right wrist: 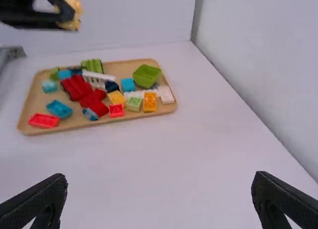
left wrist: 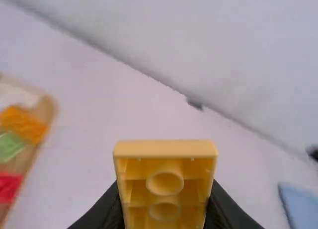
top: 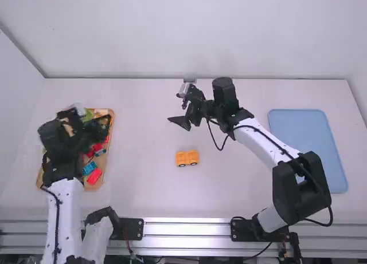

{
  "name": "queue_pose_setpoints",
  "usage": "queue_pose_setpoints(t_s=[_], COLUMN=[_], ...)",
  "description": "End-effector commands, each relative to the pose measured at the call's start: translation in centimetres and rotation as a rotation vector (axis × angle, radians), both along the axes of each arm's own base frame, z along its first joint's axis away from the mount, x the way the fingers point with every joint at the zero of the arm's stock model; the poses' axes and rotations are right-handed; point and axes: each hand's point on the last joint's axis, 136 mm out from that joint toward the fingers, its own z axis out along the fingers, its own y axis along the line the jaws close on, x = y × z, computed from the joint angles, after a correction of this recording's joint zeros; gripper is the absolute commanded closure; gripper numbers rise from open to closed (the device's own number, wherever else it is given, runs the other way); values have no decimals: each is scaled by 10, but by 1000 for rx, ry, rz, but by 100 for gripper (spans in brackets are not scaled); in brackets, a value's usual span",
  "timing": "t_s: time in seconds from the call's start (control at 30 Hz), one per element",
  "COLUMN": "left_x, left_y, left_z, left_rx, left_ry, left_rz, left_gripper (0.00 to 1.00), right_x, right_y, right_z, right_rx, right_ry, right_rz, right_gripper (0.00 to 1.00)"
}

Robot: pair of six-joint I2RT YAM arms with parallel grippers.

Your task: Assemble lego blocks to make yellow taxi

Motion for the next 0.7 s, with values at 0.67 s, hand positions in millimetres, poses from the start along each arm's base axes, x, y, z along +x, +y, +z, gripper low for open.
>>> queue_pose_setpoints(t_s=[0.67], left_x=[15], left_y=[-265], left_z=[-18], left_rx=[147], left_ry=[-558], left_rz=[-1045], left_gripper=[98], right_x=[-49], right_y=[-63], right_z=[40], right_rx=[284], right_ry=[215], right_rz=[377], right_gripper=[1])
